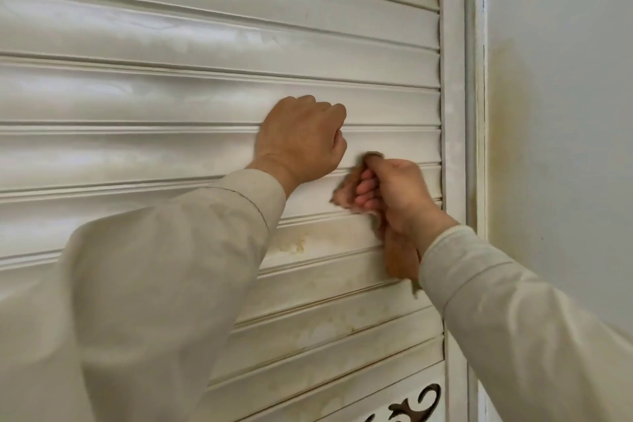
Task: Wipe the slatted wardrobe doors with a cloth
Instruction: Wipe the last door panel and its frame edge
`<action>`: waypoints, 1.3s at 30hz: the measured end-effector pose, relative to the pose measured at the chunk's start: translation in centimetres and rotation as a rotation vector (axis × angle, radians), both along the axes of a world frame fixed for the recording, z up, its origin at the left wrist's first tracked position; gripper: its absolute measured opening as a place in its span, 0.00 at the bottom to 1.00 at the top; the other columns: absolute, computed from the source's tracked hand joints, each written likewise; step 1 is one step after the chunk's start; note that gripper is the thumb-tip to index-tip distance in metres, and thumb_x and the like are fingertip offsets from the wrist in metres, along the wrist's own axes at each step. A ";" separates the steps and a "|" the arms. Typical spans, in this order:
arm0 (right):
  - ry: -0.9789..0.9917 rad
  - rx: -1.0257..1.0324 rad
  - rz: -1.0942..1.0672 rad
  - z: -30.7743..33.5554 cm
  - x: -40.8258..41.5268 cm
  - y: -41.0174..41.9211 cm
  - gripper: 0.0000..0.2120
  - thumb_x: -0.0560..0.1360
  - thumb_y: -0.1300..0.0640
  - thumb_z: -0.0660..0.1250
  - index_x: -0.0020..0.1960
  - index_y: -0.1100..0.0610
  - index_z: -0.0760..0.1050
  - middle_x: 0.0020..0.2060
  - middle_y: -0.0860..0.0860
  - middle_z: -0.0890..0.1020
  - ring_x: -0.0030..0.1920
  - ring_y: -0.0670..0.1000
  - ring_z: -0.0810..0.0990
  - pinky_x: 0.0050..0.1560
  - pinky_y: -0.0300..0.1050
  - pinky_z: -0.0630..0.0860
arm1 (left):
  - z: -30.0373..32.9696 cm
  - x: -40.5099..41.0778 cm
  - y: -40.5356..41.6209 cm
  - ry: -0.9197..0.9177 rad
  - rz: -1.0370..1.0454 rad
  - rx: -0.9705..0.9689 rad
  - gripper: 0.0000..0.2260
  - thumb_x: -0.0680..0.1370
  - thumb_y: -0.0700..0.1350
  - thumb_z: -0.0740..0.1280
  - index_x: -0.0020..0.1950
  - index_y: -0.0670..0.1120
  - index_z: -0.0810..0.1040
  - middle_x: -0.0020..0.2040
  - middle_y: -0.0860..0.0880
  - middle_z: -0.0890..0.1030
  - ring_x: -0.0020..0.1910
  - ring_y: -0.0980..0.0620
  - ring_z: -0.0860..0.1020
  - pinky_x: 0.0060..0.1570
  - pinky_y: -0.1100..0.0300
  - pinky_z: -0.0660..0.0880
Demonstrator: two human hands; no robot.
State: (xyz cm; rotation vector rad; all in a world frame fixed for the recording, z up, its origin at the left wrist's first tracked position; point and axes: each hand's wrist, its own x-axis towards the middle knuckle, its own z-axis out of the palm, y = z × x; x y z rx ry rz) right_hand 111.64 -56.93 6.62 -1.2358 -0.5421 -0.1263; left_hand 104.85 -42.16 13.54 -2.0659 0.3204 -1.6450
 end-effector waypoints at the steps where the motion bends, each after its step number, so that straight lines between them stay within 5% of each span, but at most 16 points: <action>1: 0.045 0.056 -0.045 0.2 1.2 -1.4 0.15 0.79 0.55 0.65 0.37 0.61 0.73 0.21 0.54 0.76 0.19 0.50 0.74 0.20 0.36 0.69 | 0.0 0.0 0.0 0.000 0.008 -0.005 0.06 0.73 0.47 0.61 0.38 0.49 0.65 0.31 0.53 0.69 0.33 0.47 0.64 0.36 0.55 0.59; 4: 0.186 0.231 -0.149 0.3 4.6 -4.8 0.14 0.79 0.53 0.66 0.37 0.58 0.71 0.20 0.52 0.73 0.18 0.50 0.70 0.23 0.39 0.70 | 0.0 0.3 -0.2 0.020 0.025 -0.015 0.06 0.74 0.47 0.60 0.38 0.49 0.66 0.30 0.53 0.69 0.33 0.46 0.66 0.36 0.55 0.61; 10: 0.189 0.244 -0.122 -0.2 4.5 -4.0 0.13 0.78 0.56 0.66 0.36 0.57 0.71 0.20 0.51 0.71 0.17 0.49 0.67 0.27 0.42 0.71 | 0.1 0.4 -0.2 0.006 0.033 -0.011 0.06 0.74 0.47 0.60 0.38 0.49 0.67 0.31 0.52 0.70 0.33 0.46 0.66 0.36 0.55 0.61; 14: 0.060 -0.090 0.028 -2.2 2.0 -2.2 0.15 0.80 0.56 0.64 0.35 0.60 0.72 0.20 0.54 0.73 0.17 0.52 0.71 0.20 0.36 0.66 | 0.0 0.5 -0.3 0.011 0.021 -0.021 0.06 0.74 0.47 0.60 0.38 0.48 0.67 0.31 0.51 0.72 0.33 0.45 0.67 0.36 0.55 0.62; 17: -0.007 -0.155 0.036 -2.4 1.2 -1.3 0.17 0.81 0.55 0.64 0.35 0.60 0.72 0.21 0.54 0.75 0.17 0.52 0.72 0.20 0.36 0.65 | 0.1 0.2 -0.1 0.014 0.015 -0.035 0.06 0.74 0.47 0.61 0.38 0.48 0.69 0.32 0.50 0.75 0.34 0.46 0.66 0.37 0.54 0.61; 21: -0.020 -0.312 -0.097 -0.9 1.8 -3.3 0.18 0.79 0.49 0.67 0.35 0.59 0.75 0.22 0.53 0.77 0.17 0.49 0.69 0.19 0.35 0.63 | -0.1 0.1 -0.3 0.044 0.030 -0.048 0.06 0.75 0.47 0.60 0.39 0.48 0.68 0.32 0.51 0.73 0.35 0.46 0.66 0.38 0.55 0.60; 24: -0.007 -0.488 -0.308 0.2 2.6 -4.6 0.20 0.71 0.43 0.75 0.37 0.60 0.80 0.26 0.54 0.80 0.23 0.49 0.72 0.27 0.39 0.71 | 0.0 0.0 -0.4 0.042 0.037 -0.047 0.06 0.75 0.47 0.60 0.39 0.48 0.67 0.32 0.52 0.71 0.35 0.46 0.66 0.38 0.55 0.60; 28: 0.026 -0.371 -0.431 -1.6 2.6 -3.7 0.23 0.69 0.39 0.75 0.32 0.58 0.77 0.28 0.53 0.81 0.30 0.55 0.79 0.34 0.45 0.78 | 0.0 -0.1 -0.4 0.040 0.057 -0.047 0.06 0.75 0.47 0.60 0.39 0.48 0.68 0.32 0.52 0.70 0.34 0.46 0.66 0.38 0.55 0.59; 32: 0.111 -0.164 -0.168 -1.0 1.0 -1.7 0.16 0.73 0.49 0.75 0.36 0.58 0.76 0.27 0.53 0.76 0.23 0.48 0.73 0.22 0.35 0.71 | 0.1 -0.2 -0.5 0.053 0.062 -0.047 0.07 0.75 0.47 0.60 0.38 0.48 0.66 0.31 0.52 0.68 0.35 0.46 0.66 0.38 0.55 0.59; 39: 0.353 0.015 0.018 0.8 2.2 -2.0 0.10 0.72 0.51 0.76 0.44 0.56 0.77 0.30 0.49 0.78 0.26 0.43 0.77 0.24 0.34 0.74 | -0.1 -0.2 -0.3 0.027 -0.012 -0.032 0.07 0.73 0.46 0.61 0.37 0.49 0.65 0.31 0.53 0.67 0.34 0.46 0.65 0.37 0.55 0.60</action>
